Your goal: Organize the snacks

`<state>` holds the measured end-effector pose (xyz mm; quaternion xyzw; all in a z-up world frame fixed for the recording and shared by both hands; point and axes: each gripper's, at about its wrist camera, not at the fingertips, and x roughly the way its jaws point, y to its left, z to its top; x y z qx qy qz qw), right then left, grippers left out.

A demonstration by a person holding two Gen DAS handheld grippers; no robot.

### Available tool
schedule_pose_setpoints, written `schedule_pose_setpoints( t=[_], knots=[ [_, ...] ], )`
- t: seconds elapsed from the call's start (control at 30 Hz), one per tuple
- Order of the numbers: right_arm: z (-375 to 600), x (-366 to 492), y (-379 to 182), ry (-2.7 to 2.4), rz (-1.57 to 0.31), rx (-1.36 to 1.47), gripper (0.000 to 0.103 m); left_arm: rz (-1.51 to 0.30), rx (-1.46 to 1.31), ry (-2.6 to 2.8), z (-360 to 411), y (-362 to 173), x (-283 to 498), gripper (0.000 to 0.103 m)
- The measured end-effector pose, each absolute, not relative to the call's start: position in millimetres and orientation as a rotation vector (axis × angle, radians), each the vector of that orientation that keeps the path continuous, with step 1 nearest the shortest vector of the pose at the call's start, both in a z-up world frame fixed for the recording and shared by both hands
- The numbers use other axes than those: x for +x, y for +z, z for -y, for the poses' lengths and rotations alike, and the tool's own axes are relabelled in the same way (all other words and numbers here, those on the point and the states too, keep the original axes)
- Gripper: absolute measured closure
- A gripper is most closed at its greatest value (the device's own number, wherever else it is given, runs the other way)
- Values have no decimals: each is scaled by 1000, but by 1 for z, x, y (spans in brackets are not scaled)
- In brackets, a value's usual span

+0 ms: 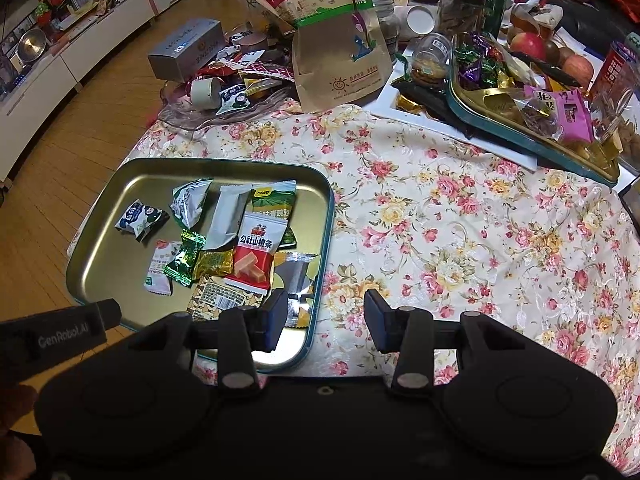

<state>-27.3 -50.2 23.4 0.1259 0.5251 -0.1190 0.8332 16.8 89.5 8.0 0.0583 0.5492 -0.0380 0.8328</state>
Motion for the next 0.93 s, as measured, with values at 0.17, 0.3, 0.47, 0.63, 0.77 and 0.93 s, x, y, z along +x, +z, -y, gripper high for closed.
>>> schedule_pose_setpoints(
  t=[0.17, 0.3, 0.47, 0.63, 0.77, 0.93],
  knots=[
    [49, -27, 23, -250, -1115, 263, 58, -1175, 125, -80, -89, 6, 17, 60],
    [48, -27, 22, -249, -1119, 262, 58, -1178, 121, -81, -91, 6, 18, 60],
    [48, -26, 21, -248, -1124, 262, 58, -1179, 127, -85, -90, 6, 17, 60],
    [47, -25, 20, -244, -1129, 264, 58, -1183, 131, -95, -88, 5, 17, 60],
    [47, -24, 20, -243, -1129, 262, 58, -1183, 133, -95, -88, 5, 17, 60],
    [47, -23, 19, -241, -1131, 266, 58, -1179, 136, -93, -87, 6, 17, 60]
  ],
)
